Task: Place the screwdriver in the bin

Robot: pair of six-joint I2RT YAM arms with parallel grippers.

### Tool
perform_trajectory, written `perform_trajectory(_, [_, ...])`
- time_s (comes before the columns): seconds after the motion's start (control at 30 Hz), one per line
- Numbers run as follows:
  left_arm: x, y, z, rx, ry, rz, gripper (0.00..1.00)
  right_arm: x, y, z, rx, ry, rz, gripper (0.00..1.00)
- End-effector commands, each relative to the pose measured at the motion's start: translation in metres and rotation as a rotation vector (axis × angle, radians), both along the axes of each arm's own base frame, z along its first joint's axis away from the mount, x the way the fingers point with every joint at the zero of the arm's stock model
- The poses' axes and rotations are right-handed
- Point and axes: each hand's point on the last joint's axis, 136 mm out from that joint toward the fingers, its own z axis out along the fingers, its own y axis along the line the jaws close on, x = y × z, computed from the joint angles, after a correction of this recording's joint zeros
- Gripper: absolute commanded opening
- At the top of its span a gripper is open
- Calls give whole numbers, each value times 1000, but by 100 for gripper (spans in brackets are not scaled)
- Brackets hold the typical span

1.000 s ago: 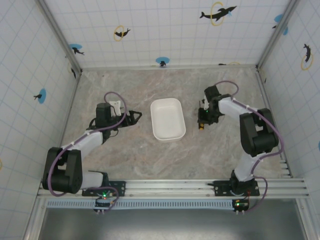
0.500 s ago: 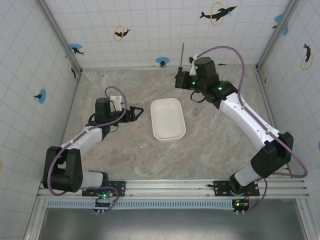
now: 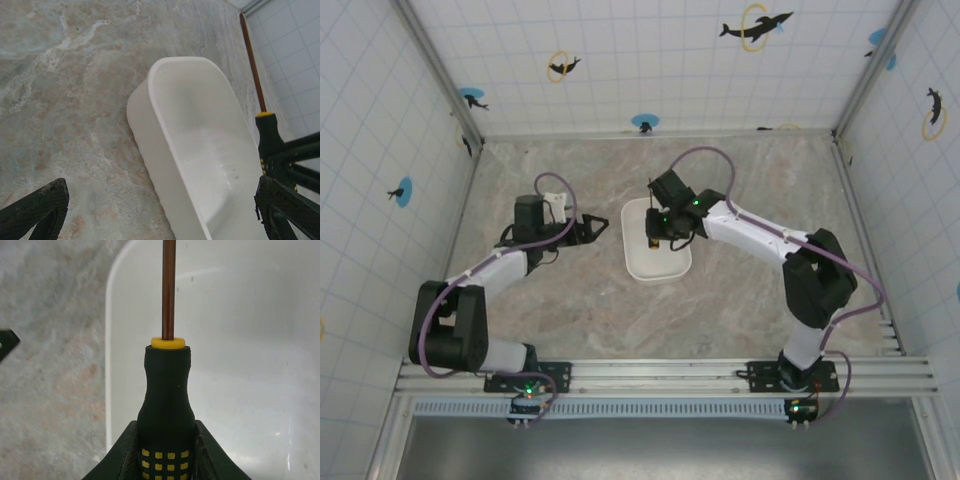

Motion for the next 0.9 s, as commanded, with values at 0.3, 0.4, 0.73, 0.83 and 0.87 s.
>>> perform_trajectory(0.3, [3, -4, 1, 9, -16, -25, 98, -21, -6, -60, -121, 155, 49, 0])
perform_trajectory(0.4, [3, -4, 0, 13, -16, -24, 97, -19, -6, -70, -153, 165, 58, 0])
perform_trajectory(0.73, [3, -2, -3, 19, -10, -16, 98, -19, -10, -94, -205, 197, 54, 14])
perform_trajectory(0.83, [2, -2, -4, 20, -7, -16, 98, -18, -10, -96, -207, 196, 52, 27])
perform_trajectory(0.87, [2, -2, -4, 19, -7, -16, 98, -18, -10, -96, -210, 193, 50, 30])
